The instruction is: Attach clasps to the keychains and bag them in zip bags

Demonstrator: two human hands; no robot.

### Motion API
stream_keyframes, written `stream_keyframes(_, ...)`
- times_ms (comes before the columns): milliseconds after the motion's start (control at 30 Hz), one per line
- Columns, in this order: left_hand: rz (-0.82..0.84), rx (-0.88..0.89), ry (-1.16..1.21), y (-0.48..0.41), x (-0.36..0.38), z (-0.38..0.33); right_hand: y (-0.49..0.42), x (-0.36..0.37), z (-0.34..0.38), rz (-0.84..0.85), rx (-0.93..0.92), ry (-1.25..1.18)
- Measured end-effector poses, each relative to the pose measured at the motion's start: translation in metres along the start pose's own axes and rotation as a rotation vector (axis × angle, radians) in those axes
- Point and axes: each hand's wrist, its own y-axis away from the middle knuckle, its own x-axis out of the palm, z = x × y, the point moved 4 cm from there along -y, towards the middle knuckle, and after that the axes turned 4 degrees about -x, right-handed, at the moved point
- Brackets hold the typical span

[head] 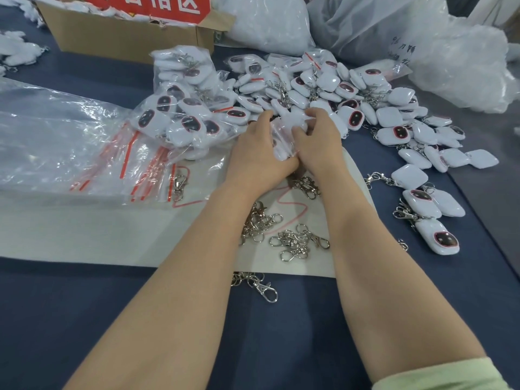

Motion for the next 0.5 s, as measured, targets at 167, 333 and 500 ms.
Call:
stream_keyframes(167, 0.010, 0.013, 0.033, 0.000, 0.000, -0.001, -0.004, -0.009, -0.007, -0.089, 0.050, -0.140)
stream_keyframes(333, 0.001, 0.016, 0.018, 0.001, 0.000, 0.000, -0.002, -0.018, -0.009, -0.194, 0.150, -0.757)
stream_keyframes(500, 0.001, 0.019, 0.015, 0.001, 0.001, 0.001, -0.001, -0.017, -0.010, -0.164, 0.211, -0.895)
